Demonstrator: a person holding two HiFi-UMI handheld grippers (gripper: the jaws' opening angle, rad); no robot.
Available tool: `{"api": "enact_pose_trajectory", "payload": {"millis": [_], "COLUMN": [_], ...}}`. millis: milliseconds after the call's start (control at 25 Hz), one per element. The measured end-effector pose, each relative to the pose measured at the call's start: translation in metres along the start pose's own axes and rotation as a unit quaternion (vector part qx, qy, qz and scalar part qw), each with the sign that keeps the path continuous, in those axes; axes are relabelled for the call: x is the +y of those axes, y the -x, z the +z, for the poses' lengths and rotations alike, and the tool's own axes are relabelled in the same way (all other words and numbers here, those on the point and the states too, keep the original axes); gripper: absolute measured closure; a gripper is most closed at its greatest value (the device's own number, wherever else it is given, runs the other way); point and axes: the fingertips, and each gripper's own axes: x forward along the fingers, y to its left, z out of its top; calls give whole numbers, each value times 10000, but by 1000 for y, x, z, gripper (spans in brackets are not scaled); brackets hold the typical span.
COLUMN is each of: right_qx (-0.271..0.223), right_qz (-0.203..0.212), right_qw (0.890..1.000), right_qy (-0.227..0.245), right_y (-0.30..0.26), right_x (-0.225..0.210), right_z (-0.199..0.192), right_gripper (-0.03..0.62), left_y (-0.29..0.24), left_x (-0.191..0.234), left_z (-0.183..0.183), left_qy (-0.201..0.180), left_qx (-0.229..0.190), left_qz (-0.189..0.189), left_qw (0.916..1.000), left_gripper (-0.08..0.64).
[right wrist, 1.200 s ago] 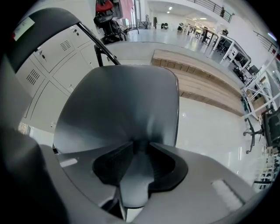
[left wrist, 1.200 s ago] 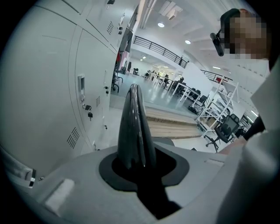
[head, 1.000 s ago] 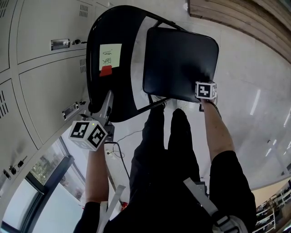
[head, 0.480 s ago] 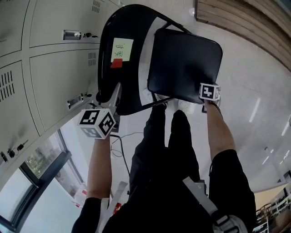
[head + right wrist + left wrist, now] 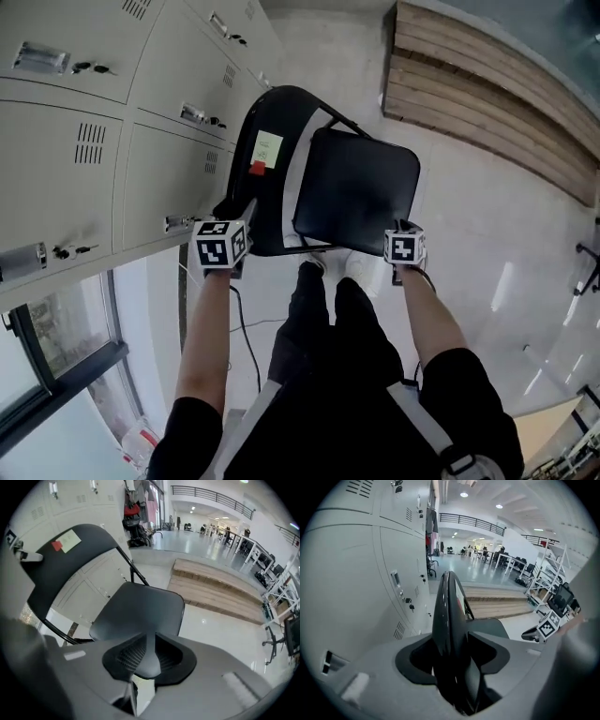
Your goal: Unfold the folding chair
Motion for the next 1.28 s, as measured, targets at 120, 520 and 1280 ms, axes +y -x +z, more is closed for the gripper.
{"api": "enact_pose_trajectory", "payload": {"millis": [120, 520, 1280], "right_qx": [-168, -1491, -3100], "right_qz": [101, 654, 1137], "right_qw": [9998, 9850, 9415], "right_qy": [51, -575, -670], "right_y": [23, 147, 321], "right_x": [10, 5, 137], "right_z": [10, 84, 76], "right_gripper": [531, 588, 588], "left_y": [23, 122, 214], "left_x": [8, -40, -111], "left_z": [10, 89, 70], "left_qy": [-60, 312, 5], "left_qx": [-72, -2013, -2872], "left_qz": [290, 146, -1533], "left_qw": [9995, 9789, 9455], "left_gripper": [345, 348, 542]}}
